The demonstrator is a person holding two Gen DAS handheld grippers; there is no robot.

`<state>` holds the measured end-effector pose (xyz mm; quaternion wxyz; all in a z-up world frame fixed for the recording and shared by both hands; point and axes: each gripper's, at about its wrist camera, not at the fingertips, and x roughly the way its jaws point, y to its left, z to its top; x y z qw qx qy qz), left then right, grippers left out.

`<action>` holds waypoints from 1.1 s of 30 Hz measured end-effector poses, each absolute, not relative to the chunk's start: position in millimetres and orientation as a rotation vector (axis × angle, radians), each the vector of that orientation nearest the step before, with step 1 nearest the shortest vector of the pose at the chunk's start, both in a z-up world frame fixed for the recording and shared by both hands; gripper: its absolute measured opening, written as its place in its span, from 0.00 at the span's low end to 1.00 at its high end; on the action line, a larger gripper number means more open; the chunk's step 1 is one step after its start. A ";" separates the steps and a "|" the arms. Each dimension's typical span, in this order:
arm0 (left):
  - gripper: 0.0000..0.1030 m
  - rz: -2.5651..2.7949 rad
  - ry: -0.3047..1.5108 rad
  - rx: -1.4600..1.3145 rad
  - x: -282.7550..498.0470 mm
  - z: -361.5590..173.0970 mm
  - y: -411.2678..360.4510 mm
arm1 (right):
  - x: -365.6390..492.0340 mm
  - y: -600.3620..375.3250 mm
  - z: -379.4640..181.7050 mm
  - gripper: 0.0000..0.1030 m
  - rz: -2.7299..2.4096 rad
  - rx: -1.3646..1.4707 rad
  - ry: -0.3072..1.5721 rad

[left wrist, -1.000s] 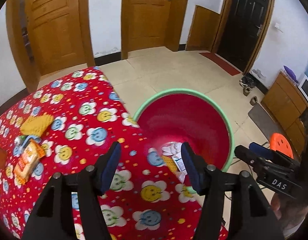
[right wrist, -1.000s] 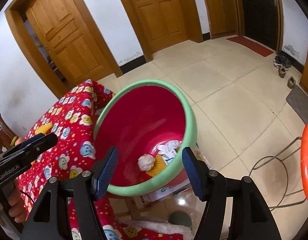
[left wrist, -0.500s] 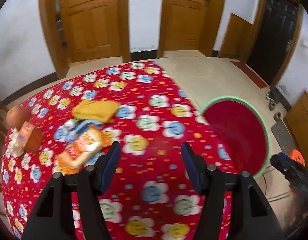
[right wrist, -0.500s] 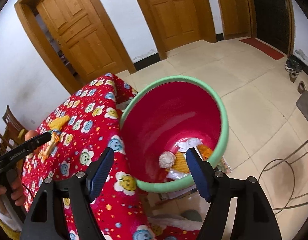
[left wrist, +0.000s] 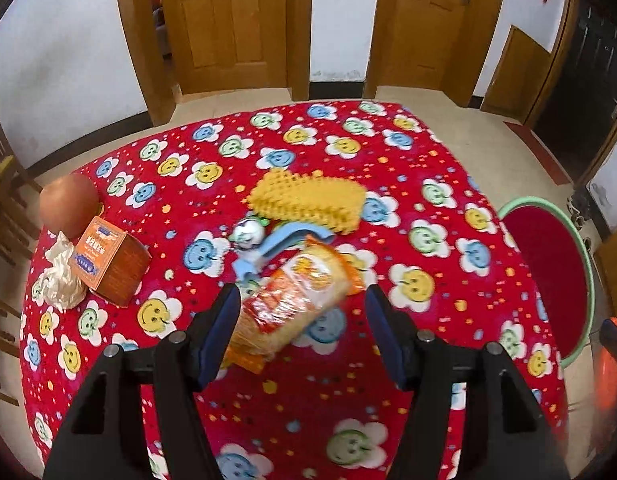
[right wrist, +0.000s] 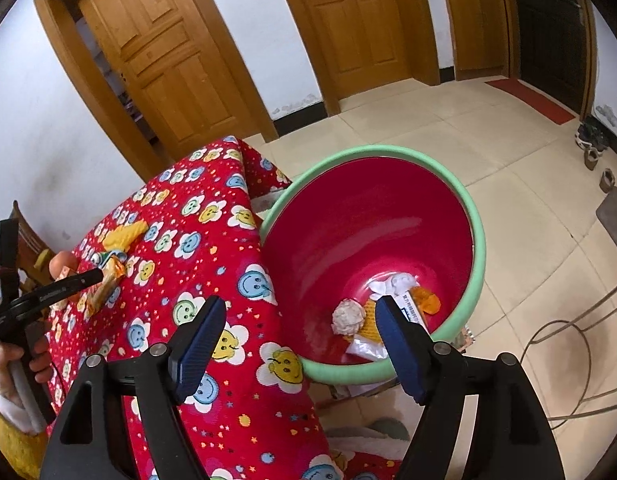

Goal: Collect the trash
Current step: 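Return to the table and grasp the orange snack packet with the left tool, then grasp the yellow foam net with the right tool while the left tool holds the packet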

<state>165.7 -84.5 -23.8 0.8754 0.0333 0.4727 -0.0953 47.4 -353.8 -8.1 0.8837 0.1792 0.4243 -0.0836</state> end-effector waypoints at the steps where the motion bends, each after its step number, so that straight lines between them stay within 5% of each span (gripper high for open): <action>1: 0.65 -0.197 0.994 0.073 167.9 -26.1 -83.2 | 47.5 -353.4 -8.3 0.76 -0.173 0.372 0.885; 12: 0.65 -0.218 1.074 0.071 181.8 -55.8 -75.4 | 53.8 -345.5 -11.0 0.76 -0.169 0.355 0.902; 19: 0.43 -0.244 1.061 0.045 174.1 -54.0 -76.6 | 57.7 -338.4 -10.3 0.76 -0.154 0.341 0.909; 33: 0.42 -0.172 0.987 -0.065 133.5 -26.8 -35.3 | 73.2 -305.1 -9.6 0.76 -0.079 0.325 0.916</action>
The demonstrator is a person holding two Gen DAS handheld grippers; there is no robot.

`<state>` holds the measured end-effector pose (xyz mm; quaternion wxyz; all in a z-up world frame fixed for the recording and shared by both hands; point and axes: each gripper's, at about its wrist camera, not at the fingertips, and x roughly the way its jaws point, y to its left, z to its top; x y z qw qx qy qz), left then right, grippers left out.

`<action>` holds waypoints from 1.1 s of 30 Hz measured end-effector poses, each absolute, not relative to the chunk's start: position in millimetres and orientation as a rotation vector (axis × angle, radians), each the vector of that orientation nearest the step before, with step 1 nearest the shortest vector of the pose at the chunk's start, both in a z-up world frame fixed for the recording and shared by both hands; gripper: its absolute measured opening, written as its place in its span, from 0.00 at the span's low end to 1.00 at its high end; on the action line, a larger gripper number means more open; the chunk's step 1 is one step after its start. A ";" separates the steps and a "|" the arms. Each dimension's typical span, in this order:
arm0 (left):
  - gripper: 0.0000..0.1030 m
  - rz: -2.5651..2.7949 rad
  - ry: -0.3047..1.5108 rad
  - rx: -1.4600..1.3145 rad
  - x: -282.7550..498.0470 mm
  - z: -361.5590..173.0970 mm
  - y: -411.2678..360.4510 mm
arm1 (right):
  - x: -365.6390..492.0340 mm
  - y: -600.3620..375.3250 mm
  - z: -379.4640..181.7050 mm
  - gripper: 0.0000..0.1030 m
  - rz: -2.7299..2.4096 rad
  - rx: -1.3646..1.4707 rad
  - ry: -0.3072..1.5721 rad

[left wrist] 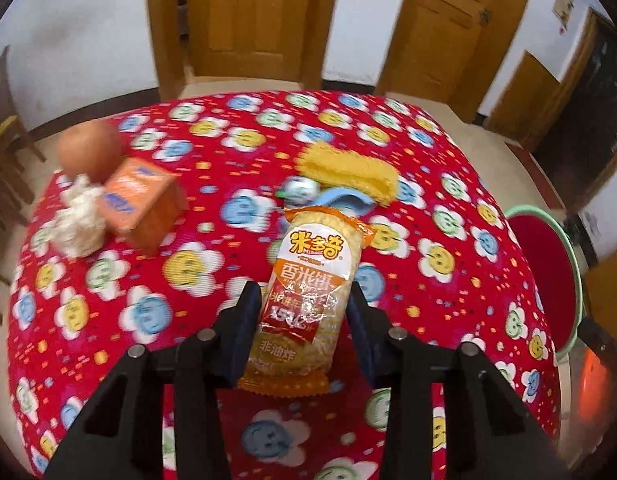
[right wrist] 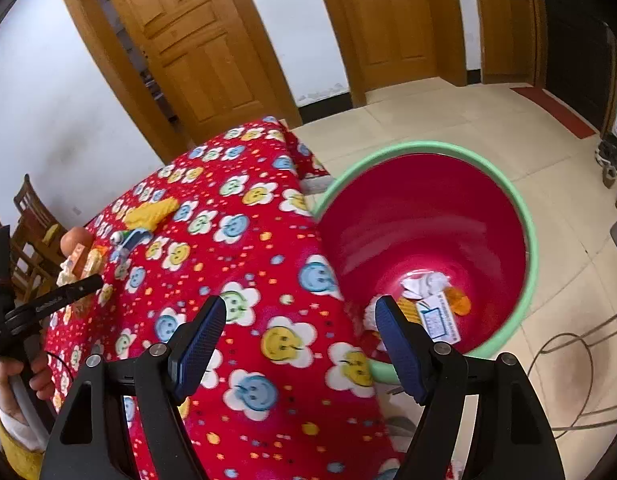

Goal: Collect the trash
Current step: 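Grasp the yellow foam net with the right tool while the left tool holds the packet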

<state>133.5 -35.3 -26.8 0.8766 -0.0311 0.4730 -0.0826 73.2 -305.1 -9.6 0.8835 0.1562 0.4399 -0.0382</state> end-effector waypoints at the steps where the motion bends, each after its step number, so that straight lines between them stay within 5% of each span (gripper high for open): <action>1: 0.42 -0.153 0.978 -0.072 130.8 -24.5 -28.8 | 75.3 -300.7 -9.6 0.76 -0.070 0.322 0.917; 33: 0.42 0.107 0.844 -0.206 149.4 -27.0 67.6 | 256.8 -165.6 -48.7 0.76 0.017 0.366 0.987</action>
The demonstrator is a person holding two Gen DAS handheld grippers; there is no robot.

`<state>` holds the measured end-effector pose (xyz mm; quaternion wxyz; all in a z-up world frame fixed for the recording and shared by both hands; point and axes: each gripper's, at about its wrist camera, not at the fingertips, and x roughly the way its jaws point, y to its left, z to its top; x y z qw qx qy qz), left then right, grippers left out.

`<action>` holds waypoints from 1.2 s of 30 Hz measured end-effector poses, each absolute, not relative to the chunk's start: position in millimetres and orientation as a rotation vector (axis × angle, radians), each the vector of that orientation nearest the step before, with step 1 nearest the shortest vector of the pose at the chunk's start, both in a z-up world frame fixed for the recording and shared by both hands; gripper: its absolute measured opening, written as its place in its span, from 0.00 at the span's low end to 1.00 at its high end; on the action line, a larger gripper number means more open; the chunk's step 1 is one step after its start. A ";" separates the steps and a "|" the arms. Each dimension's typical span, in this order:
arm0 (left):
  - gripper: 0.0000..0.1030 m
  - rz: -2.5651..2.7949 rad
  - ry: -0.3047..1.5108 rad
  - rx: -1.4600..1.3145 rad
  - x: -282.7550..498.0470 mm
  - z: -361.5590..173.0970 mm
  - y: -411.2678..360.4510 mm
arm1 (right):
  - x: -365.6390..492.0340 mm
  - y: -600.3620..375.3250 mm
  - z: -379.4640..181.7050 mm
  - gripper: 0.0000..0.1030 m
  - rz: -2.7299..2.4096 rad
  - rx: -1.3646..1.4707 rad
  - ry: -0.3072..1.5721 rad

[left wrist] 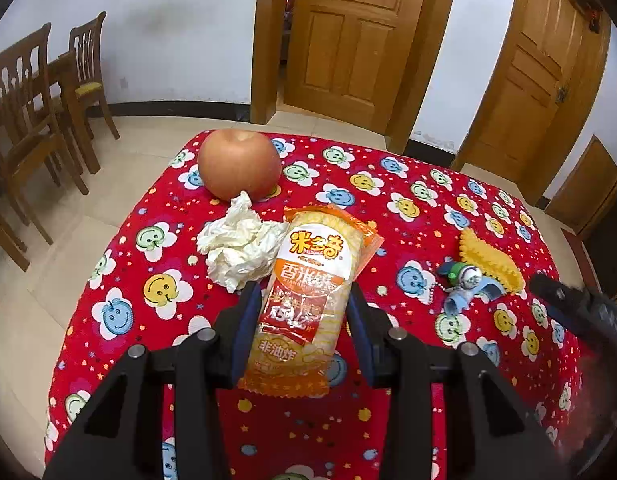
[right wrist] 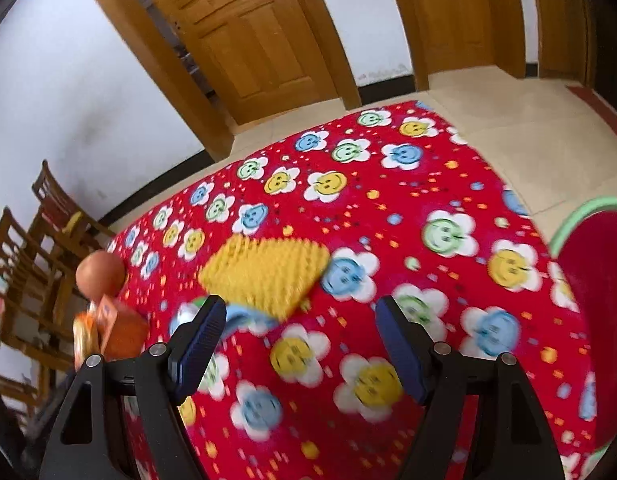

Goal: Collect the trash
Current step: 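Grasp the yellow foam net with the right tool while the left tool holds the packet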

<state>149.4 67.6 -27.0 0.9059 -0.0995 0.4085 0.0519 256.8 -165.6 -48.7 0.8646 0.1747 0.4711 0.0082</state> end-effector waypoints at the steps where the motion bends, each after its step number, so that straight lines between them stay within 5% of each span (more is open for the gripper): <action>1: 0.42 0.106 0.843 -0.205 149.7 -28.1 68.3 | 260.8 -163.5 -51.2 0.76 0.009 0.361 0.994; 6: 0.42 0.098 0.834 -0.211 146.9 -30.0 69.7 | 275.4 -148.5 -64.0 0.75 -0.031 0.295 1.004; 10: 0.42 0.096 0.834 -0.210 145.7 -30.7 68.2 | 274.0 -141.2 -64.7 0.46 -0.042 0.243 0.989; 19: 0.42 0.086 0.838 -0.210 146.3 -32.3 65.1 | 264.5 -133.9 -57.3 0.15 -0.005 0.196 0.954; 36: 0.42 0.077 0.838 -0.216 147.0 -33.2 63.1 | 231.7 -142.6 -21.5 0.10 -0.018 0.144 0.837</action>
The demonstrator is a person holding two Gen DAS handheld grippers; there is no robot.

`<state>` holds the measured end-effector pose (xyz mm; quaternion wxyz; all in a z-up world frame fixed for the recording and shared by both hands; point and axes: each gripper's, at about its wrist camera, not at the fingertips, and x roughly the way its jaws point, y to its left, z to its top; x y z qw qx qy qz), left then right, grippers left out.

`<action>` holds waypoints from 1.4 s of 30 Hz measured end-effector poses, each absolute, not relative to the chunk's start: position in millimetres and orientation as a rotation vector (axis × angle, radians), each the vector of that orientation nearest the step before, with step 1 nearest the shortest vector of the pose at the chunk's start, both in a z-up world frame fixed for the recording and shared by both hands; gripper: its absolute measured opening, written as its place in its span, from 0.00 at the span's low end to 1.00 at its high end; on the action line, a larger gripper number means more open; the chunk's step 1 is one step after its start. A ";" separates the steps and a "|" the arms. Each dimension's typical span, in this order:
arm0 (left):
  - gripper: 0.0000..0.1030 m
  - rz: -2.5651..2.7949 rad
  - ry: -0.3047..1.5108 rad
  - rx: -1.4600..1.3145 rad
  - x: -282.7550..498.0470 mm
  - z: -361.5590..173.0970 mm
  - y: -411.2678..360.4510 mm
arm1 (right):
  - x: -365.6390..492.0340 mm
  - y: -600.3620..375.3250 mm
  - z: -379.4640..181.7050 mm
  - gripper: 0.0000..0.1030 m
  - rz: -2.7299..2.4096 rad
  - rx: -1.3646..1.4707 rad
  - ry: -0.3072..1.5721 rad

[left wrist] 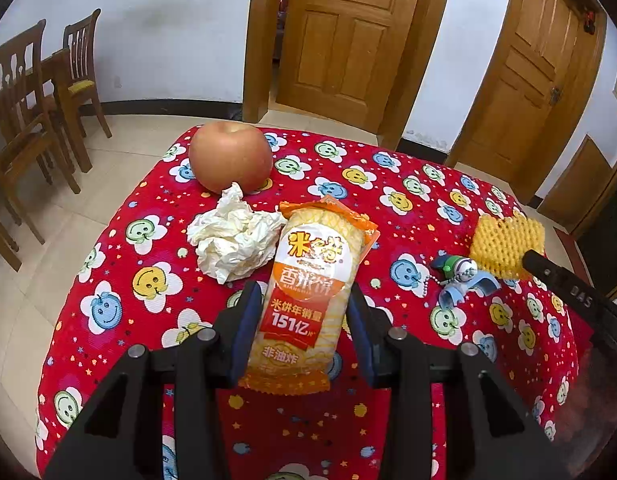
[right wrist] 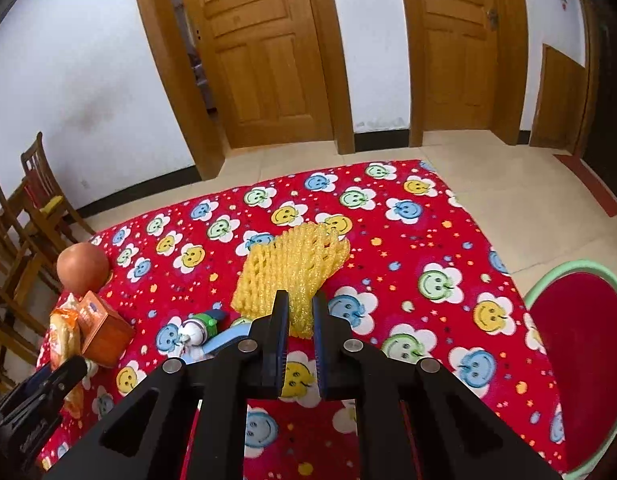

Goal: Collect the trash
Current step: 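Grasp the yellow foam net with the right tool while the left tool holds the packet, then carry the yellow foam net and snack packet over the red bin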

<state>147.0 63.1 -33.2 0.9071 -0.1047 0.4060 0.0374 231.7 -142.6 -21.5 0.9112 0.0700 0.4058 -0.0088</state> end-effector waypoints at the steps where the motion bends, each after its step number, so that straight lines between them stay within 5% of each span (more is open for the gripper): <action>1: 0.42 0.076 0.838 -0.217 146.8 -33.2 62.9 | 228.8 -144.2 -19.4 0.10 -0.019 0.145 0.832; 42: 0.42 -0.162 0.815 -0.096 111.9 20.4 -56.9 | 84.7 -301.8 59.5 0.10 -0.264 0.272 0.650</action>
